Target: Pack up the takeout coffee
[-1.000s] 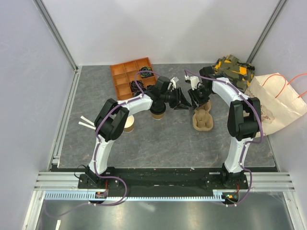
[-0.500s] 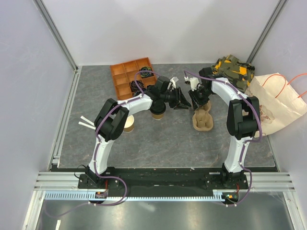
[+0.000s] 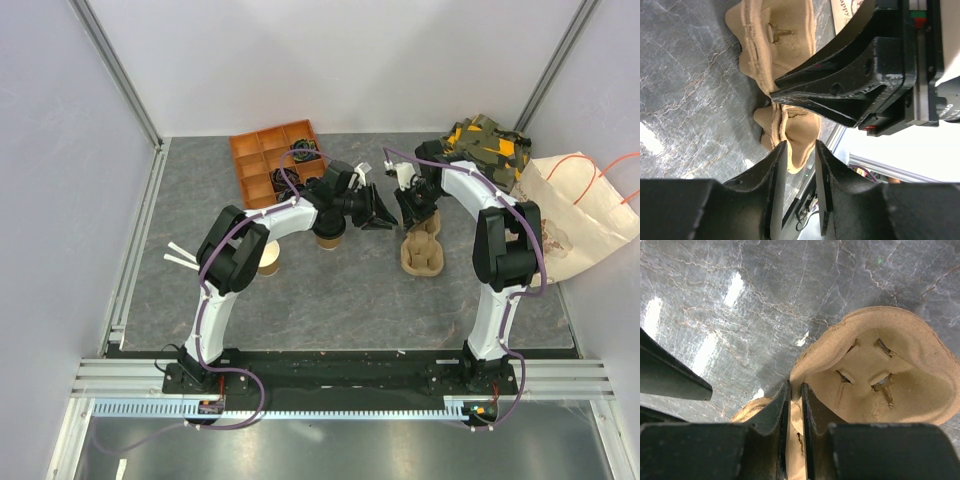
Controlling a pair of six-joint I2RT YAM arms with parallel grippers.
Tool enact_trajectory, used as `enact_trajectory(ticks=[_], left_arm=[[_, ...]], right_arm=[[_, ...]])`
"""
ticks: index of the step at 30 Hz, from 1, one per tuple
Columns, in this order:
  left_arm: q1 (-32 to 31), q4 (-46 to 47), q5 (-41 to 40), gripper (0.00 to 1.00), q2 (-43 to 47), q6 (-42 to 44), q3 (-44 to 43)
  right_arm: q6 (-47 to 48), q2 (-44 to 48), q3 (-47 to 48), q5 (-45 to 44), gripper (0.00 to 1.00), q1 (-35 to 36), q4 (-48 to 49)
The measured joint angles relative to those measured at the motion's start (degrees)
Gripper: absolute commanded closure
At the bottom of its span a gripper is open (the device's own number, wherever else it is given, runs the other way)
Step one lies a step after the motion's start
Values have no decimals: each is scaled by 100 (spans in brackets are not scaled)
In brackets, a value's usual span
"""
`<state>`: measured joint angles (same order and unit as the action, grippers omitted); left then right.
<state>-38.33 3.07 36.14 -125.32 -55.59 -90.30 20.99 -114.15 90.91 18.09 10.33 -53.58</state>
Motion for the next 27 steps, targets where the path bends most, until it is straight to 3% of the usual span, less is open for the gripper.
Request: enact_trajectory(ticks=[1,27], left_arm=[[0,0,-2,66,0,0,7],[-402,195,190,63,-514,-87,-94]], right_arm=[[7,0,0,0,100,-7,-20],[28,308,118,444,100,-380,-417]])
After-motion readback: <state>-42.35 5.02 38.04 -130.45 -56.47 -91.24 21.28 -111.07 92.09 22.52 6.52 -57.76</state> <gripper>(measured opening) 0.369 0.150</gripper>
